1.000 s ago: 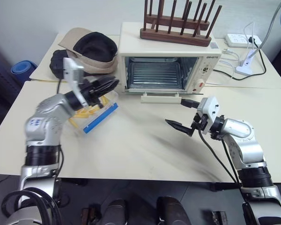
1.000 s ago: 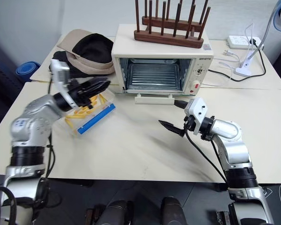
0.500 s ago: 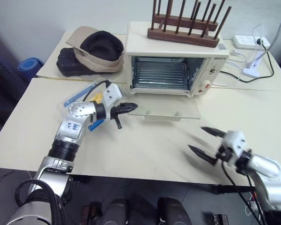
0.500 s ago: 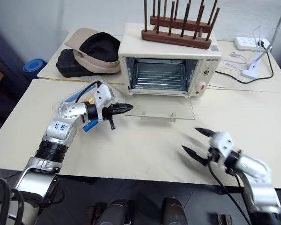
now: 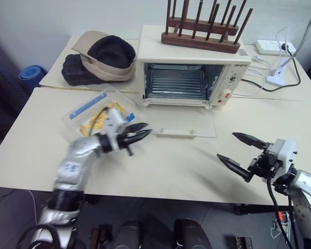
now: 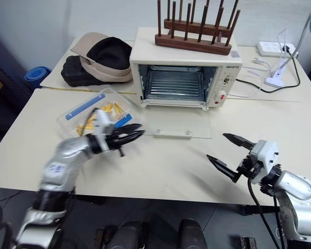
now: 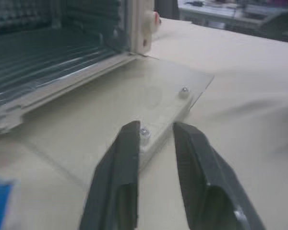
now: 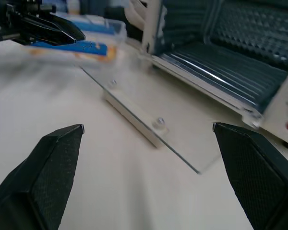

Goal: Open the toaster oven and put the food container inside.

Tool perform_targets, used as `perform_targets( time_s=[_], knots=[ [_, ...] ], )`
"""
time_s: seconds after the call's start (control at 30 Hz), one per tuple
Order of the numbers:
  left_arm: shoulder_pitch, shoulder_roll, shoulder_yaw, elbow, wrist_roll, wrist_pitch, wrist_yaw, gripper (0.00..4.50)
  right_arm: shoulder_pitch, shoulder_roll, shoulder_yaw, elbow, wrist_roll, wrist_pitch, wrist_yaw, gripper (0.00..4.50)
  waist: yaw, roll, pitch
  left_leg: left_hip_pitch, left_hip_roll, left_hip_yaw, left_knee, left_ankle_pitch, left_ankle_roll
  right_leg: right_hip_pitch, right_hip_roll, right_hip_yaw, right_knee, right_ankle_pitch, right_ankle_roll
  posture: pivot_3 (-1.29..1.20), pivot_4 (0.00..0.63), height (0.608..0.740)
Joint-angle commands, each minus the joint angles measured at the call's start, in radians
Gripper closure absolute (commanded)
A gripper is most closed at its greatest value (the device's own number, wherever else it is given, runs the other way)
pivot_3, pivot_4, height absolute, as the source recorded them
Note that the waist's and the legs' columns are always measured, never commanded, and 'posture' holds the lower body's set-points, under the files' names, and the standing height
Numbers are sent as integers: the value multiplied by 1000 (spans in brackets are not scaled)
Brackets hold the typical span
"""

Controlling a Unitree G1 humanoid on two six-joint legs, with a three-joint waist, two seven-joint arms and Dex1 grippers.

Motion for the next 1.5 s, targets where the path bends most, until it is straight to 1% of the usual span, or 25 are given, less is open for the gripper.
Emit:
perform_targets(
  time_s=[0.03, 0.07, 0.1, 0.13, 0.17, 0.23, 0.27, 0.33, 0.4, 0.47, 0.53, 0.57, 0.63, 0.7, 0.77, 0.9, 0.97, 1.07, 1.13, 1.17, 1.2, 1.23, 1.33, 1.4, 1.5],
  knots=[
    [183, 98, 307, -128, -107, 85, 38, 2169, -41, 41, 57, -27, 12, -65, 59, 0, -4, 0, 0, 0, 0, 0, 0, 0, 0, 0, 0, 0, 0, 0, 0, 0, 150, 740],
    [273, 118, 439, -134, -124, 116, 60, 1919, -64, 63, 85, -28, 10, -79, 70, 0, -6, 0, 0, 1, 0, 0, 0, 0, 0, 0, 0, 0, -1, 0, 0, 0, 150, 740],
    [333, 130, 523, -138, -140, 139, 78, 1591, -80, 77, 103, -28, 10, -87, 78, 0, -12, 0, 0, 1, 0, 0, 0, 0, 0, 1, 0, 0, -1, 0, 0, 0, 150, 740],
    [394, 133, 606, -137, -167, 168, 92, 1252, -100, 91, 121, -29, 22, -84, 89, 0, -9, 0, 0, 1, 0, 0, 0, 0, 0, 1, 0, 0, -1, 0, 0, 0, 150, 740],
    [461, 137, 686, -125, -171, 202, 112, 944, -135, 112, 140, -21, 2, -121, 90, 0, -5, 0, 0, 0, 0, -1, 0, 0, 0, 1, -1, 0, -1, 0, 0, 0, 150, 740],
    [552, 143, 768, -118, -188, 258, 131, 344, -183, 136, 170, -8, -2, -127, 93, 0, 0, 0, 1, 0, -1, -2, 1, -1, 1, 1, -1, 1, -2, 0, 0, 0, 150, 740],
    [585, 147, 785, -118, -165, 253, 144, 43, -206, 148, 181, -2, -9, -139, 94, 0, 8, 0, 1, 0, -1, -2, 1, -2, 1, 2, -2, 1, -2, 0, 0, 0, 150, 740],
    [584, 145, 804, -153, -212, 316, 194, 14, -250, 165, 199, 5, -4, -135, 91, 0, 28, 0, 1, 0, -3, -6, 2, -2, 2, 2, -3, 2, -5, 0, 0, 0, 150, 740],
    [528, 150, 797, -188, -281, 405, 263, 14, -283, 170, 212, 15, -9, -137, 94, 0, 37, 0, 0, -2, -4, -11, 2, -3, 2, 4, -5, 3, -9, 0, 0, 0, 150, 740],
    [415, 165, 779, -205, -348, 571, 412, 14, -302, 164, 221, 41, -27, -154, 107, 0, 42, -1, 0, -2, -5, -13, 2, -3, 1, 5, -8, 3, -9, 0, -1, 0, 150, 740],
    [300, 191, 757, -209, -493, 719, 469, 14, -308, 149, 218, 57, -31, -151, 113, 0, 39, -2, -1, -2, -6, -14, 2, -3, 1, 5, -10, 2, -8, 0, -1, 0, 150, 740],
    [264, 202, 751, -206, -547, 778, 487, 14, -310, 145, 215, 60, -31, -148, 113, 0, 32, -2, -1, -3, -6, -14, 2, -3, 1, 5, -9, 2, -4, 0, -1, 0, 150, 740],
    [138, 223, 690, -164, -504, 926, 625, 14, -309, 135, 208, 64, -35, -149, 112, 0, 23, -2, -1, -2, -6, -13, 1, -3, 1, 4, -5, 2, 0, 0, -1, 0, 150, 740],
    [5, 210, 643, -107, -453, 1025, 738, 14, -305, 127, 206, 61, -39, -143, 105, 0, 11, -2, -1, -1, -6, -11, 1, -3, 1, 3, -2, 1, 0, 0, -1, 0, 150, 740],
    [-116, 170, 630, -52, -417, 1110, 807, 14, -292, 123, 206, 48, -40, -137, 95, 0, 1, -2, -1, -1, -5, -9, 0, -3, 1, 2, -1, -1, 0, 0, -1, 0, 150, 740],
    [-214, 159, 512, 33, -309, 1143, 848, 14, -261, 130, 213, 11, -49, -136, 66, 0, -8, -3, -1, 0, -4, -5, 1, -3, 0, 1, 0, 0, 1, 0, -1, 0, 150, 740],
    [-243, 153, 450, 70, -275, 1142, 838, 14, -247, 133, 215, -6, -53, -135, 46, 0, -7, -3, -1, 0, -4, -5, 0, -2, -1, 0, 1, 1, 1, 0, -1, 0, 150, 740],
    [-279, 145, 410, 118, -228, 1123, 824, 597, -238, 133, 215, -17, -63, -139, 19, 0, 0, -3, -1, 0, -4, -5, 1, -2, -1, 0, 0, 1, 1, 0, -1, 0, 150, 740],
    [-296, 148, 403, 147, -192, 1095, 822, 1183, -235, 132, 212, -21, -71, -145, 3, 0, 0, -3, -1, -1, -4, -5, 1, -2, -1, 0, 0, 2, 1, 0, -1, 0, 150, 740],
    [-309, 145, 412, 170, -176, 1079, 823, 1530, -233, 132, 209, -22, -75, -147, -5, 0, -1, -3, -1, -1, -4, -4, 1, -2, -1, -1, 0, 2, 1, 0, -1, 0, 150, 740],
    [-319, 146, 421, 188, -163, 1065, 820, 1774, -230, 131, 206, -23, -80, -152, -13, 0, 0, -3, -1, -1, -4, -4, 1, -2, -1, -1, 0, 2, 1, 0, -1, 0, 150, 740],
    [-327, 147, 428, 200, -153, 1055, 817, 2170, -228, 131, 204, -23, -84, -155, -20, 0, 0, -3, -1, -1, -4, -4, 1, -2, -1, -1, 1, 2, 1, 0, -1, 0, 150, 740],
    [-354, 154, 441, 227, -122, 1030, 810, 3037, -221, 128, 199, -21, -91, -164, -31, 0, 1, -3, -1, -1, -4, -4, 1, -2, -1, -1, 1, 2, 1, 0, -1, 0, 150, 740],
    [-371, 176, 430, 244, -112, 1022, 784, 3660, -215, 124, 195, -13, -94, -172, -32, 0, 2, -3, -1, -1, -4, -4, 1, -2, -1, -1, 0, 2, 1, 0, -1, 0, 150, 740],
    [-401, 224, 401, 258, -115, 1024, 720, 4410, -200, 115, 184, -6, -93, -183, -30, 0, 2, -3, -1, -1, -4, -4, 1, -2, -1, -1, 0, 2, 1, 0, -1, 0, 150, 740]
  ],
)
